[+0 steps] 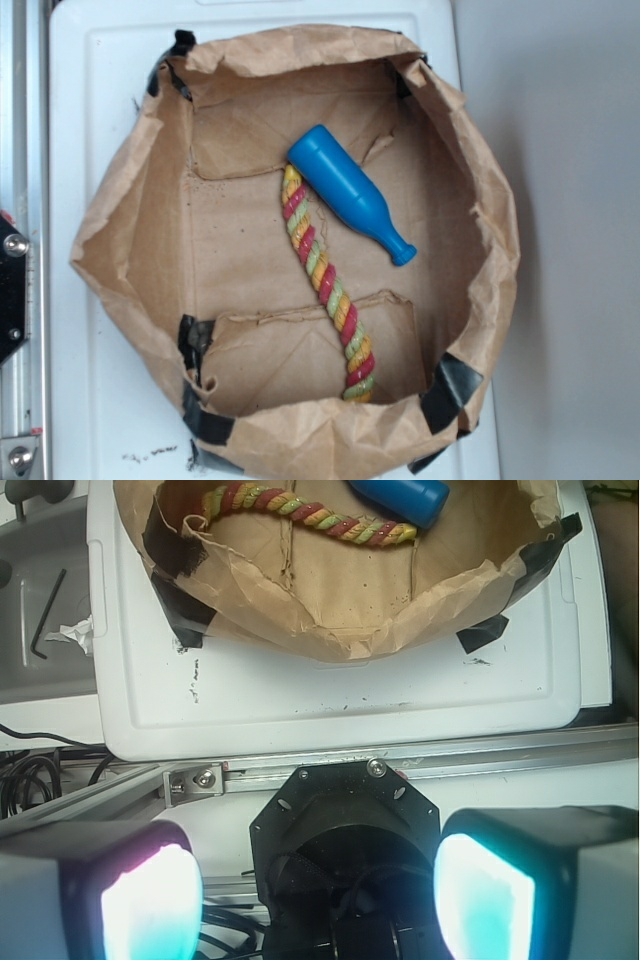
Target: Grab the multicolored rope.
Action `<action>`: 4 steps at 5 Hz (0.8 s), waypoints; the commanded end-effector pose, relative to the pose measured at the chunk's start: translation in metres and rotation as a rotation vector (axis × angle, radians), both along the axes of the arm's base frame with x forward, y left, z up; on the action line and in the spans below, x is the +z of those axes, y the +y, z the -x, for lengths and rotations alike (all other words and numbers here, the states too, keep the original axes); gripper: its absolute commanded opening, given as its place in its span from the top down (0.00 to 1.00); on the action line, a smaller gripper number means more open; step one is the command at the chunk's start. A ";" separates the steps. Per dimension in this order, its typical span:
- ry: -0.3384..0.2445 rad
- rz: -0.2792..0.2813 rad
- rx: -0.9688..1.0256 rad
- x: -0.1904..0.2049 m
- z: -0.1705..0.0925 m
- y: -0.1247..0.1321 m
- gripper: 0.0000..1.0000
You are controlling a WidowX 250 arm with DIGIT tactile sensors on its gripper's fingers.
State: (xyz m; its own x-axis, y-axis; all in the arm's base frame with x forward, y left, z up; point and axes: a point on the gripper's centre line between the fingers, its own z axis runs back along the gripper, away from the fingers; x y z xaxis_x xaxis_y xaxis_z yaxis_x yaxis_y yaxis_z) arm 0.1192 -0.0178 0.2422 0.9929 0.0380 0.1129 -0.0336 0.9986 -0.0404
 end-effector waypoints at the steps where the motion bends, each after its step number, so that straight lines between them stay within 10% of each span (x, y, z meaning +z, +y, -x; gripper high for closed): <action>1: 0.000 0.000 0.000 0.000 0.000 0.000 0.00; 3: 0.021 -0.013 -0.055 -0.003 -0.076 -0.035 0.00; 4: -0.076 -0.048 -0.167 -0.018 -0.116 -0.032 0.00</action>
State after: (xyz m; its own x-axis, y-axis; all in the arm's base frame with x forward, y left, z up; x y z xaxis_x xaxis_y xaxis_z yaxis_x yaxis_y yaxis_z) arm 0.2334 -0.0490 0.2109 0.9782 -0.1486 0.1448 0.1486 0.9888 0.0111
